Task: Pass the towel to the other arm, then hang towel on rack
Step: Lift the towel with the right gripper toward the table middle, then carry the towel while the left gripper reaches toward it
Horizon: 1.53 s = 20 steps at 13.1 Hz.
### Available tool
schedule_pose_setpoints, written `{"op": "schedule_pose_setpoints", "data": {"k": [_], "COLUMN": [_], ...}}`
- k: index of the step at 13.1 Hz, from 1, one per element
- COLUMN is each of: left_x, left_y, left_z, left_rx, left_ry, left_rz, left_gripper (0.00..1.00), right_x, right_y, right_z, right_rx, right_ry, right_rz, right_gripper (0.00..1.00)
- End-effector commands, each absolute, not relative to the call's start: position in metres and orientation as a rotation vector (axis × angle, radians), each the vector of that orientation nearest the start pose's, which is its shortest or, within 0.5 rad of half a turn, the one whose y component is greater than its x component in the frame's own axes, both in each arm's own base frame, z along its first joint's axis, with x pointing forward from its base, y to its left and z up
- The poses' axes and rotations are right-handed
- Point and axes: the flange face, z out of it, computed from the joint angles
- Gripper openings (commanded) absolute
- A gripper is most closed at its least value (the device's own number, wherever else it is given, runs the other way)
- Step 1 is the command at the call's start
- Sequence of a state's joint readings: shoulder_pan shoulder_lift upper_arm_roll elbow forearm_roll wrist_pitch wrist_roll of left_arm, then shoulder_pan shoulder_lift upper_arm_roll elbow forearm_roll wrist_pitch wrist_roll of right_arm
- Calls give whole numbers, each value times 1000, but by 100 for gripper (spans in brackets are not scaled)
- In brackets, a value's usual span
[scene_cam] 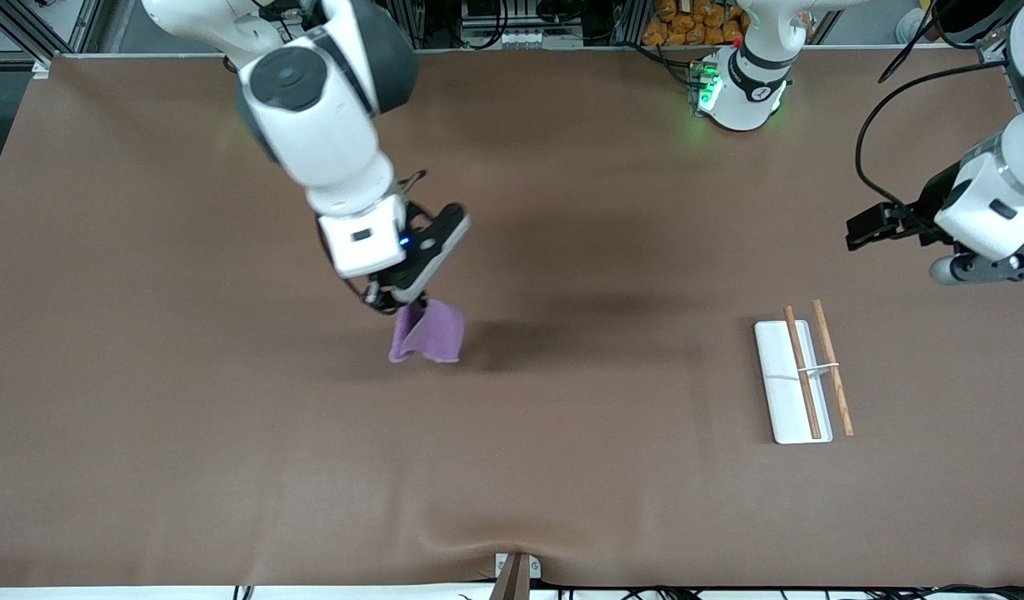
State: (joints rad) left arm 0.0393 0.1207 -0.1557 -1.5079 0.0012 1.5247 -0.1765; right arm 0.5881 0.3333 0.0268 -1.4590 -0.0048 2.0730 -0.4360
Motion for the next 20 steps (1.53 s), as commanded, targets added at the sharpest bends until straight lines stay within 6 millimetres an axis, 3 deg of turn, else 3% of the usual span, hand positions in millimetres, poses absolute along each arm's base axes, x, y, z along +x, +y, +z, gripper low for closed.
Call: {"op": "schedule_pose_setpoints", "data": {"k": [1, 3, 6, 9, 12, 16, 20], "left_x": [591, 600, 613, 624, 632, 643, 648], "left_y": [-71, -83, -103, -129, -151, -180, -222], "left_z": [572, 558, 531, 504, 477, 431, 387], "left_rx": [-3176, -3206, -3251, -3282, -3337, -3320, -3288], "left_ry": [-132, -121, -159, -284, -462, -710, -847], "left_rz": [161, 169, 200, 247, 344, 451, 486], "left_gripper": [100, 100, 100, 100, 100, 100, 100], "right_x": [540, 509, 477, 474, 445, 429, 429], "right_y": [440, 486, 530, 551, 589, 611, 618], "right_z": [518, 505, 492, 472, 454, 438, 437], "right_rx": [-2623, -2557, -2523, -2479, -2406, -2385, -2372], "right_ry": [-1581, -1646, -1596, -1387, -1277, -1287, -1256], "right_rz": [-494, -513, -552, -550, -487, -467, -459], "right_gripper": [0, 0, 0, 0, 0, 0, 0]}}
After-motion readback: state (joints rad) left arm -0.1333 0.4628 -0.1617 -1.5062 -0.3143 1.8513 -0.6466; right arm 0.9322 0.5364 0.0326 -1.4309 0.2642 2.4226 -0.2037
